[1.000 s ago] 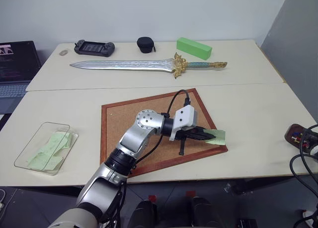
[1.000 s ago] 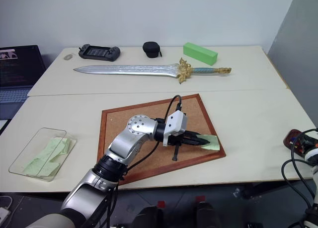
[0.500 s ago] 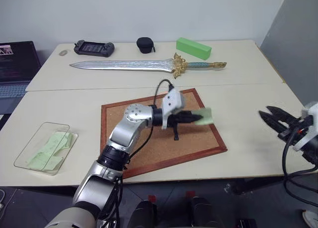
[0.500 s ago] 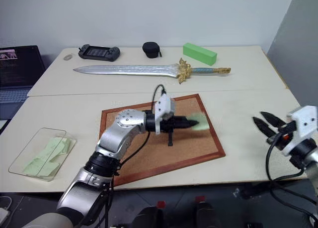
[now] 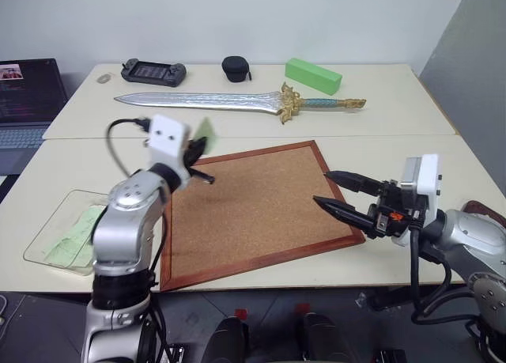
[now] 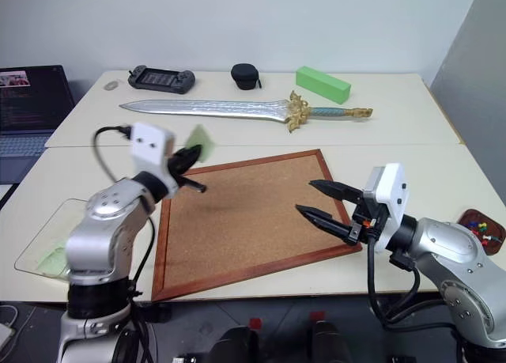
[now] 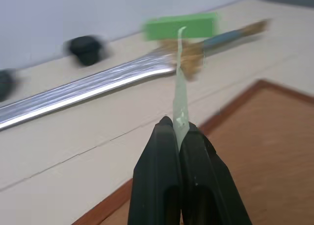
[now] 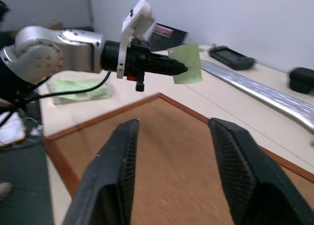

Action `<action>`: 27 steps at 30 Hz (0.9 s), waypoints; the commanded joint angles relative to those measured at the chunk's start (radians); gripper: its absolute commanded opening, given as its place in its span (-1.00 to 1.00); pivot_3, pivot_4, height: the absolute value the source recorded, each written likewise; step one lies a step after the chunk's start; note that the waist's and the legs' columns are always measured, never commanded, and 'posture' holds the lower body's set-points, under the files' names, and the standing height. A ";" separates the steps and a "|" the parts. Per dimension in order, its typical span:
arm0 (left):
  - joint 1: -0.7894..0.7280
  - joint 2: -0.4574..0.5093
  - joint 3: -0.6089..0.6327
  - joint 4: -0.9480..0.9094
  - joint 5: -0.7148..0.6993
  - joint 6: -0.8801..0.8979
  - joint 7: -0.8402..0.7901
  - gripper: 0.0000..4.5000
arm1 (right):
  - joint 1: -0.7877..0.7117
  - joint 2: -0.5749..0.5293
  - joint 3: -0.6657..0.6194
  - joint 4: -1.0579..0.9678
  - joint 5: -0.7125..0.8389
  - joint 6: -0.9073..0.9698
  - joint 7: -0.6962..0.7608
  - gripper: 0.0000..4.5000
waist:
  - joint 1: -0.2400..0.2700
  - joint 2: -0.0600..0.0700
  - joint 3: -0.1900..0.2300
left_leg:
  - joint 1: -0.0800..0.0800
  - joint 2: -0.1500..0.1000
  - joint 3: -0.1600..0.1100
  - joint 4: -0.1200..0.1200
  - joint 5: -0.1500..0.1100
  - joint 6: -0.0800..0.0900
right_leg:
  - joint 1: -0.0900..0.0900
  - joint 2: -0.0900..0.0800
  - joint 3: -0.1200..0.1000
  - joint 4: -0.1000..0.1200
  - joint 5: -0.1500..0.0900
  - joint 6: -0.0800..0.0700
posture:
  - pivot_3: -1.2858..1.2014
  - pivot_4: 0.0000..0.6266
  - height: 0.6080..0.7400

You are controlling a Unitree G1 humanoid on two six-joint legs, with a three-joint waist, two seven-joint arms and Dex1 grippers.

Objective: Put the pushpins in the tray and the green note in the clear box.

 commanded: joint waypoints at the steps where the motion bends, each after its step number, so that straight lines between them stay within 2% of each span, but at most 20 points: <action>1: 0.073 -0.008 0.130 -0.136 0.065 0.063 0.151 -1.00 | -0.048 0.010 0.038 0.017 0.041 -0.009 0.037 0.47 | 0.001 -0.002 0.001 | 0.000 0.000 -0.001 0.000 0.000 0.000 | 0.000 0.000 -0.001 0.000 0.000 0.000 | 0.03 -0.52 1.00; 6: 0.196 -0.058 0.223 -0.283 0.107 0.133 0.261 -1.00 | -0.076 0.024 0.089 0.053 0.043 -0.022 0.077 0.94 | 0.003 -0.002 0.001 | 0.000 0.000 -0.001 0.000 0.000 0.000 | 0.000 0.000 -0.001 0.000 0.000 0.000 | 0.03 -0.52 1.00; 7: 0.209 -0.069 0.236 -0.301 0.113 0.147 0.279 -1.00 | -0.081 0.029 0.097 0.060 0.039 -0.024 0.079 0.98 | 0.005 -0.002 0.001 | 0.000 0.000 -0.001 0.000 0.000 0.000 | 0.000 -0.001 -0.001 0.000 0.000 0.000 | 0.03 -0.52 1.00; 12: 0.269 -0.152 0.323 -0.419 0.185 0.245 0.407 -1.00 | -0.093 0.044 0.125 0.090 0.024 -0.051 0.112 0.99 | 0.003 -0.003 0.001 | 0.000 0.000 -0.001 0.000 0.000 0.000 | 0.000 -0.001 -0.001 0.000 0.000 0.000 | 0.03 -0.52 1.00; 19: 0.225 -0.145 0.440 -0.336 0.190 0.277 0.448 -1.00 | -0.084 0.043 0.142 0.084 0.019 -0.064 0.125 0.99 | 0.002 -0.003 0.001 | 0.000 -0.001 -0.001 0.000 0.000 0.000 | 0.000 0.001 -0.002 0.001 0.000 0.000 | 0.03 -0.52 1.00; 21: 0.206 -0.154 0.453 -0.317 0.187 0.281 0.456 -0.82 | -0.080 0.044 0.143 0.081 0.015 -0.067 0.119 1.00 | 0.003 -0.004 0.001 | 0.000 -0.002 -0.001 0.000 0.000 0.000 | 0.001 0.001 -0.003 0.001 0.000 0.000 | 0.03 -0.52 1.00; 23: 0.197 -0.174 0.462 -0.317 0.190 0.297 0.470 -0.74 | -0.078 0.046 0.142 0.081 0.012 -0.068 0.112 1.00 | 0.002 -0.004 0.000 | 0.000 -0.002 -0.001 0.000 0.000 0.000 | 0.001 0.001 -0.003 0.001 0.000 0.000 | 0.03 -0.52 1.00; 24: 0.196 -0.180 0.463 -0.317 0.189 0.300 0.471 -0.61 | -0.077 0.047 0.142 0.082 0.011 -0.068 0.109 1.00 | 0.002 -0.004 0.000 | 0.000 -0.001 -0.001 0.000 0.000 0.000 | 0.001 0.001 -0.002 0.000 0.000 0.000 | 0.03 -0.52 1.00; 27: 0.200 -0.203 0.450 -0.322 0.185 0.297 0.469 -0.37 | -0.074 0.045 0.139 0.085 0.003 -0.072 0.099 1.00 | 0.002 -0.005 0.000 | 0.000 -0.001 -0.001 0.000 0.000 0.000 | 0.001 0.000 -0.002 0.000 0.000 0.000 | 0.03 -0.52 1.00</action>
